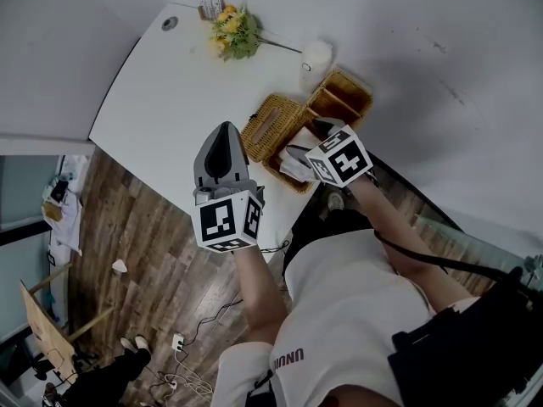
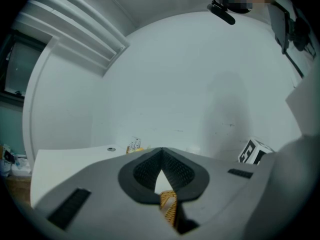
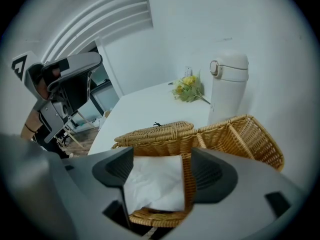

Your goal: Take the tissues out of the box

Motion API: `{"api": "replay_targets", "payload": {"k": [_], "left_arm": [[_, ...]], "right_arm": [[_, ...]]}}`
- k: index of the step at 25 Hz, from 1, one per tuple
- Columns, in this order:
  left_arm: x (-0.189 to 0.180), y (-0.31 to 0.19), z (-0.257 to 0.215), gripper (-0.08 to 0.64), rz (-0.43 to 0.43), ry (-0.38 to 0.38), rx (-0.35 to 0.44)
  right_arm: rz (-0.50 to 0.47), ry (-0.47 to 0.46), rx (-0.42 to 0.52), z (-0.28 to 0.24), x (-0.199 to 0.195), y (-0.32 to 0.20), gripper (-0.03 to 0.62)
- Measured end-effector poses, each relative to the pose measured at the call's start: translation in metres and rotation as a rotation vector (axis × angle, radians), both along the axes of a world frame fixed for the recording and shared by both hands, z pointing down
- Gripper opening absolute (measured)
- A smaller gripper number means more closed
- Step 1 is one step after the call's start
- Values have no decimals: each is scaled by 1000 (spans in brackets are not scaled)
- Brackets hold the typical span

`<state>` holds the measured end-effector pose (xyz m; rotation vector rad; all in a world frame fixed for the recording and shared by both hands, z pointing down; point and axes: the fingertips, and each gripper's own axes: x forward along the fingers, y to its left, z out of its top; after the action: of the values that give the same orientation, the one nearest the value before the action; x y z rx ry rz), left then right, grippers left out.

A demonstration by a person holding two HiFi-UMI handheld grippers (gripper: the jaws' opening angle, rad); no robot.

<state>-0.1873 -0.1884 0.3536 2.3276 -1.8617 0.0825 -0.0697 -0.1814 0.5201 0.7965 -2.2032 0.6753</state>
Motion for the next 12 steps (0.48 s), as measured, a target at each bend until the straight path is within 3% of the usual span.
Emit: {"api": "replay_targets", "payload": {"k": [12], "left_arm": [[-10, -4, 1, 12, 0, -1, -4]], "right_arm": [[-51, 135, -35, 17, -4, 6, 392]]}}
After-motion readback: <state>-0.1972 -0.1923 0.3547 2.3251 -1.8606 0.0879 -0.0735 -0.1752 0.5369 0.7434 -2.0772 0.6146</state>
